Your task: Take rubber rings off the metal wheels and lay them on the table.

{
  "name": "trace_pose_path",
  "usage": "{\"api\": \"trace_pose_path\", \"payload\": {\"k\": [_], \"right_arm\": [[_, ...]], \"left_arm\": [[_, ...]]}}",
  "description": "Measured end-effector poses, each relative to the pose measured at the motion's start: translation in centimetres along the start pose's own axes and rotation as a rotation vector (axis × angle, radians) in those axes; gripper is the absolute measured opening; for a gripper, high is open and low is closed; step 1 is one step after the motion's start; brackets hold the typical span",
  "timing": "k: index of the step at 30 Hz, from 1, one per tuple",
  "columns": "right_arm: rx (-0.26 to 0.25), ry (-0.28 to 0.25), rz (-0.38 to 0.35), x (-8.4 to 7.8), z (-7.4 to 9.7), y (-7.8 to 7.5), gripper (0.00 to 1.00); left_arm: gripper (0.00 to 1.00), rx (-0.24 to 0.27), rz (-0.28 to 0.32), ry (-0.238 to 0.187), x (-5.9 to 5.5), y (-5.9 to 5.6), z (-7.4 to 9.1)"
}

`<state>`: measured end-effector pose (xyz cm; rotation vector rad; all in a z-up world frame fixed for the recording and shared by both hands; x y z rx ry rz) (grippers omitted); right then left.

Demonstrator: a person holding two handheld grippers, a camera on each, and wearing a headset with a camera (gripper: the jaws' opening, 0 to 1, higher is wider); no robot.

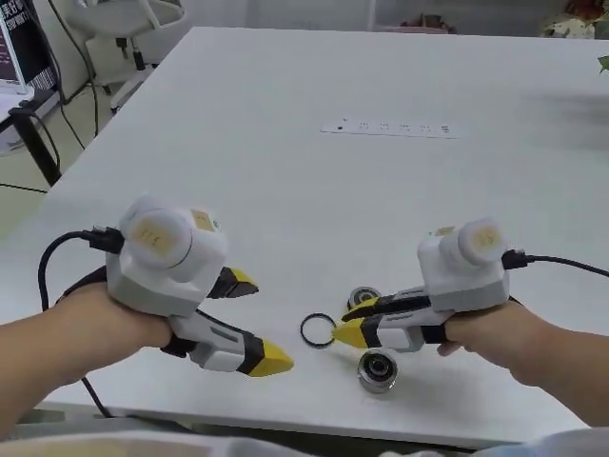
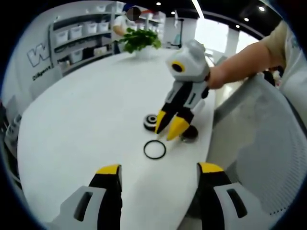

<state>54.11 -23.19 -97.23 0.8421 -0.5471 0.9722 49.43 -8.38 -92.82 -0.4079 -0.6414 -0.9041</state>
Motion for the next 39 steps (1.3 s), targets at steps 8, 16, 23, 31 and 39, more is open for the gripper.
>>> {"api": "trace_pose_path", "payload": {"k": [8,16,23,31,39], "right_arm": [[-0.020,-0.040,-0.012,0.3,1.5,-0.4,0.17],[-0.047,-0.073,-0.019,0.4,3.1,-0.6,0.18],[-0.074,-0.094,-0.026,0.1,4.4,-1.3,0.19],[-0.101,-0.106,-0.027,-0.4,5.0,-2.2,0.20],[-0.116,-0.087,-0.001,-1.1,4.7,-2.8,0.22]], "left_arm": [[0.64,0.004,-0.006,0.000,0.5,0.2,0.1],[0.62,0.001,-0.023,0.000,1.3,0.6,-0.3],[0.61,-0.002,-0.032,0.004,1.7,0.9,-0.8],[0.58,-0.001,-0.031,-0.002,2.5,1.4,-1.7],[0.55,-0.008,-0.039,0.000,3.1,1.5,-2.8]]}}
Point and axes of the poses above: the centre of the closed fingertips' face, and the gripper's own axes: z roughly backward along the fingers, y roughly to its left, x roughly out of its top, the point moved 6 cm from there along z, roughly backward along the fingers, and after that the axes turned 4 degrees about y, right-handed, at the moved point
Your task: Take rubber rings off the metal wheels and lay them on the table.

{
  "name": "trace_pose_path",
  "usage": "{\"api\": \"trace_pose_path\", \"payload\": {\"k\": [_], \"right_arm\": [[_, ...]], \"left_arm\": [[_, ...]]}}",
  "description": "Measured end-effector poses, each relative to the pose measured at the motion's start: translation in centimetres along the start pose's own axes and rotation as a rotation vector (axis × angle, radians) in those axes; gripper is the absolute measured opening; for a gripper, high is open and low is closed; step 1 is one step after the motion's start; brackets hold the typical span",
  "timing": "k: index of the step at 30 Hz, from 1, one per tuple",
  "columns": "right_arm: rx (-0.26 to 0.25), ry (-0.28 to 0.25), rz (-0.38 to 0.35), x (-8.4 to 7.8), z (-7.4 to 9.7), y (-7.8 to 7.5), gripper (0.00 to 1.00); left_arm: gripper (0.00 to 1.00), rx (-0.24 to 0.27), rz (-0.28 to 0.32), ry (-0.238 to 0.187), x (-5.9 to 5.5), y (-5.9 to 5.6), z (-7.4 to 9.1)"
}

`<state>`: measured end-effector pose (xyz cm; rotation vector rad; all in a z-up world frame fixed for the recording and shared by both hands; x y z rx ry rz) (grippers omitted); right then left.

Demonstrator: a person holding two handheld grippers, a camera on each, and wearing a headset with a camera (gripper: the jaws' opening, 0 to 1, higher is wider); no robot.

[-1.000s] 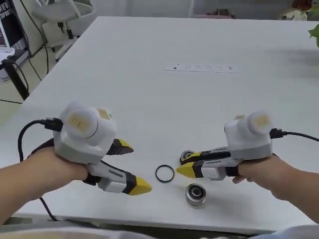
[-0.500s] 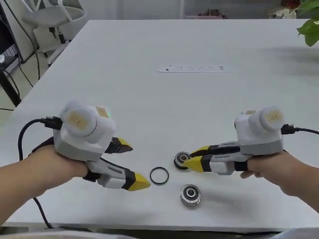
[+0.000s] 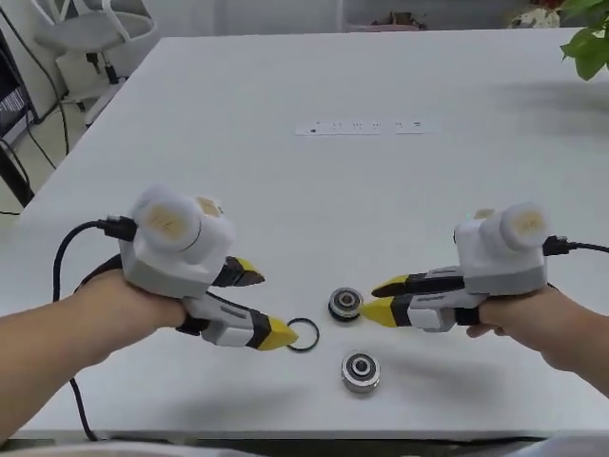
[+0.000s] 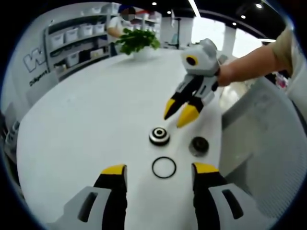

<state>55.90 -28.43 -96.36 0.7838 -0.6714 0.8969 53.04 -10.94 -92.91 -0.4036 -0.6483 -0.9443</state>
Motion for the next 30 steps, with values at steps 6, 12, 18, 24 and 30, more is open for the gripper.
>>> {"api": "trace_pose_path", "payload": {"k": [6,12,18,24,30], "right_arm": [[-0.007,0.006,0.021,-0.3,-0.3,-0.1,0.24],[-0.010,0.019,0.049,-0.5,-0.7,0.1,0.26],[-0.015,0.025,0.071,-0.7,-0.9,-0.3,0.27],[-0.019,0.024,0.080,-0.8,-1.2,-0.3,0.28],[-0.023,0.025,0.089,-1.1,-1.4,-0.6,0.30]], "left_arm": [[0.52,-0.001,-0.004,-0.002,0.5,0.0,-0.7],[0.50,-0.012,-0.010,-0.001,0.9,0.0,-1.8],[0.49,-0.019,-0.009,-0.012,1.5,0.0,-2.6],[0.47,-0.027,-0.020,-0.001,1.6,0.2,-3.8],[0.44,-0.042,-0.034,0.001,1.8,0.1,-4.7]]}}
Point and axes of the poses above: the centre of the closed fingertips' face, and the gripper's own axes: z roughly backward along the fingers, y roughly to its left, x roughly out of its top, the point moved 6 cm from there along z, roughly backward along the fingers, and after that the axes turned 4 degrees about y, right-handed, at the moved point
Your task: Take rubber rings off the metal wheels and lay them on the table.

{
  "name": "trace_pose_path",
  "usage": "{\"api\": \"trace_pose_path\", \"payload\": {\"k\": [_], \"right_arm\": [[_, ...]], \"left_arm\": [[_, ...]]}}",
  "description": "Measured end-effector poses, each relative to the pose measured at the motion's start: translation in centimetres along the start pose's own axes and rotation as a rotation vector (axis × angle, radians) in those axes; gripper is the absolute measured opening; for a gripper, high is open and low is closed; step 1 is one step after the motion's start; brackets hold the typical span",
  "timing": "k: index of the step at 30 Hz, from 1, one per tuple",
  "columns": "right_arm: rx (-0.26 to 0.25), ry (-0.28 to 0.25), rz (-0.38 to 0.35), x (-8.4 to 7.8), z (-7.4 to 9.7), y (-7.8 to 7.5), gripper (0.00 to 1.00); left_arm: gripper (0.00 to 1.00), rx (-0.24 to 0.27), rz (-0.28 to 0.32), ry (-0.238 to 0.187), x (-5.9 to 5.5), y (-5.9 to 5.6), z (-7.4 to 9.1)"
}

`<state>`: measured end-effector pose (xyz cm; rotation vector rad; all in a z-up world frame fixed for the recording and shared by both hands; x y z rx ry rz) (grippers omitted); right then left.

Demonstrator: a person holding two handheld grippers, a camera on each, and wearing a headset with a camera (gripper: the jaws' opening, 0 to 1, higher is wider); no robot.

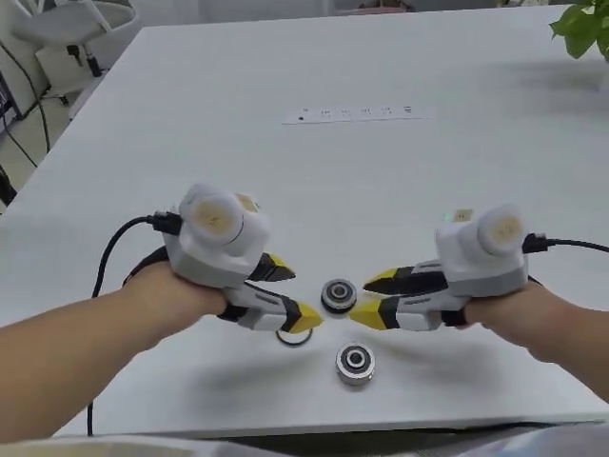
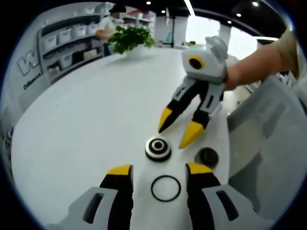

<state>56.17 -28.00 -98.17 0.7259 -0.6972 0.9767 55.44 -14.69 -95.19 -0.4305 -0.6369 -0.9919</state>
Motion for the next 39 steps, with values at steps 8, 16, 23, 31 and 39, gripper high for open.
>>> {"api": "trace_pose_path", "payload": {"k": [8,16,23,31,39], "right_arm": [[0.001,-0.001,0.002,0.0,-0.1,-0.1,0.30],[0.000,-0.006,0.005,0.2,0.0,-0.3,0.30],[-0.001,0.001,0.004,-0.2,0.2,-0.2,0.30],[0.000,-0.002,-0.002,-0.4,0.2,-0.2,0.30],[-0.002,-0.003,-0.009,-0.6,0.2,-0.3,0.30]], "left_arm": [[0.39,-0.001,-0.013,-0.005,0.5,0.2,-0.8],[0.35,-0.021,-0.024,0.001,1.0,-0.2,-1.7],[0.29,-0.033,-0.004,-0.008,1.6,0.0,-2.3],[0.23,-0.043,-0.007,-0.013,2.2,-0.2,-2.9],[0.17,-0.029,-0.039,0.012,2.1,-0.2,-3.4]]}}
Point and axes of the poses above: the centre of the closed fingertips' face, and the gripper's own axes: z roughly backward along the fingers, y roughly to its left, x roughly out of its top, the point moved 6 cm from there along z, roughly backward along the fingers, and after that the axes turned 4 degrees about y, right-handed, at the moved point
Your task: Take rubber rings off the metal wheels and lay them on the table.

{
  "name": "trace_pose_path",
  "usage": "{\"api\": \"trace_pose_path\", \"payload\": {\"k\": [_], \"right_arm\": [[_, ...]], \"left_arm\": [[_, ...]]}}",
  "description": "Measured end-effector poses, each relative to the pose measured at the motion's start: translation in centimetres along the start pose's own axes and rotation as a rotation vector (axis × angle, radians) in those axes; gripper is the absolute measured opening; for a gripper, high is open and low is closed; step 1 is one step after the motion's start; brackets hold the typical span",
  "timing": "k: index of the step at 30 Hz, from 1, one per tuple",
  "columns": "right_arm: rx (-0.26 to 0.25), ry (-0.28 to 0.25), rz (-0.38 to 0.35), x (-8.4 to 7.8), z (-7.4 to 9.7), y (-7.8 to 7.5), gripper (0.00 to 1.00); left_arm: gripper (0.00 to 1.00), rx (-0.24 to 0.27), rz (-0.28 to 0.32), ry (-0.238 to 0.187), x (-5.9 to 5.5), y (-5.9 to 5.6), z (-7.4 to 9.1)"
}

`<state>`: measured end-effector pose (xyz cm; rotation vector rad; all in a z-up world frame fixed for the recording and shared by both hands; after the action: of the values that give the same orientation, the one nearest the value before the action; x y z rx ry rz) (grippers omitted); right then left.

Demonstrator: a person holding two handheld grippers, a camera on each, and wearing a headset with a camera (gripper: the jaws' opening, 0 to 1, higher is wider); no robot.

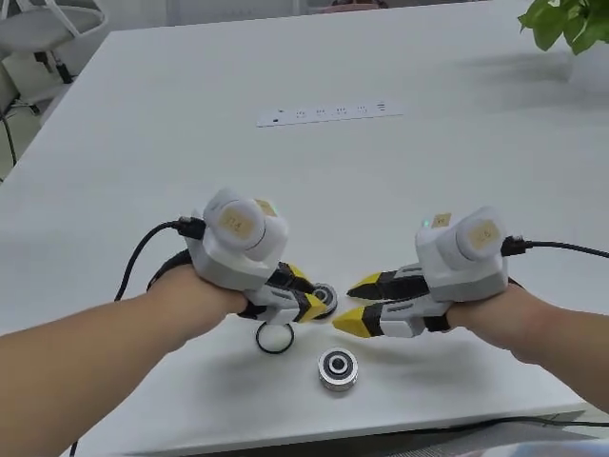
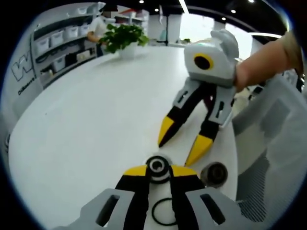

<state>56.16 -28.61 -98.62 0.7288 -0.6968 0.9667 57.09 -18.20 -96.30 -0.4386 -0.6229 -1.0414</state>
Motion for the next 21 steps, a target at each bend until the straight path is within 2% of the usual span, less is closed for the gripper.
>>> {"api": "trace_pose_path", "payload": {"k": [3,6,21], "right_arm": [[0.000,-0.001,-0.001,0.0,0.0,0.0,0.30],[0.001,-0.004,-0.001,0.0,-0.1,0.0,0.30],[-0.021,-0.034,0.045,0.9,-1.4,0.3,0.32]], "left_arm": [[0.14,0.009,0.000,0.001,0.0,0.2,0.0],[0.14,0.017,-0.033,0.005,0.1,0.1,-0.2],[0.14,0.048,-0.023,0.008,0.1,0.0,-0.3]]}}
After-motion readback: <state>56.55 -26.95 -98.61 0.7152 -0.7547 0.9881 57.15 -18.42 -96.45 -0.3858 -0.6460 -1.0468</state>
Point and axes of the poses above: the centre of the closed fingertips' face, and the gripper's own axes: z roughly backward along the fingers, y roughly to its left, x roughly out of its top, the point moved 6 cm from there along z, roughly backward along the fingers, and after that the axes turned 4 degrees about y, right-handed, at the moved point
